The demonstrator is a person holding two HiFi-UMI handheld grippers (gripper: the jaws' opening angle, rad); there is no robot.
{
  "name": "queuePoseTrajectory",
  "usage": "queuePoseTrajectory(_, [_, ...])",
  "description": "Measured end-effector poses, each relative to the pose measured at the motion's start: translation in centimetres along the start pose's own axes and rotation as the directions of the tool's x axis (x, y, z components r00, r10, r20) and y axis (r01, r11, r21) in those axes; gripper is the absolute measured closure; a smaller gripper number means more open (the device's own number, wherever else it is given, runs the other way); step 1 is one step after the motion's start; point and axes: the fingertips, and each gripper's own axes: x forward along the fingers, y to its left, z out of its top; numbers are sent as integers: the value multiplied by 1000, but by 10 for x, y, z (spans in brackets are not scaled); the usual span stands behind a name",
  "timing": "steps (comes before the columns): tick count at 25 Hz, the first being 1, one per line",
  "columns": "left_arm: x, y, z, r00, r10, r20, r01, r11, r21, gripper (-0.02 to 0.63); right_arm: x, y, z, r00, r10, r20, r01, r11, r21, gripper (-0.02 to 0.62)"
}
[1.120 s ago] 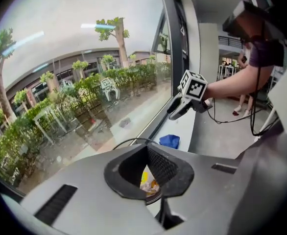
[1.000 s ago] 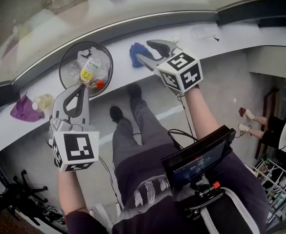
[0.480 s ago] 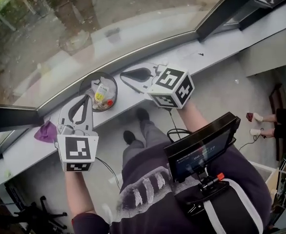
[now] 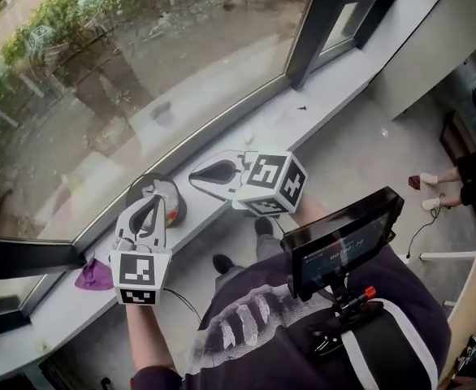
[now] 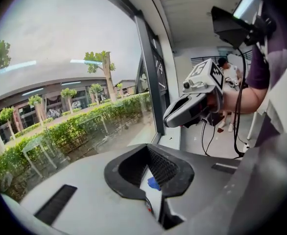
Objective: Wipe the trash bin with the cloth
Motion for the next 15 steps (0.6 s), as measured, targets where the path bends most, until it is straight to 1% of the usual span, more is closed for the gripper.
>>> queuePoseTrajectory(4, [21, -20, 28, 1000, -14, -2, 14, 999, 30, 607, -32, -13, 4, 999, 11, 50, -11, 1000, -7, 597])
queuePoseTrajectory(6, [38, -28, 38, 1000, -17, -17, 18, 999, 41, 607, -44, -23, 1, 997, 35, 69, -35, 999, 0, 598])
queuePoseTrajectory(8, [53, -38, 44, 999, -12, -35, 14, 999, 46, 607, -50, -27, -11, 995, 88, 50, -88, 996, -7, 598])
queuePoseTrajectory(10, [67, -54, 51, 999, 4, -42, -3, 1000, 27, 607, -63, -26, -30, 989, 150, 9, -149, 988, -26, 597])
queuePoseTrajectory(12, [80, -79, 58, 999, 25, -38, -25, 1000, -5, 607, -84, -29, -49, 978, 207, -11, -207, 978, -27, 597])
queuePoseTrajectory(15, [100, -126, 65, 997, 53, -48, -55, 998, -41, 607, -124, -37, -77, 958, 285, -3, -285, 958, 12, 598])
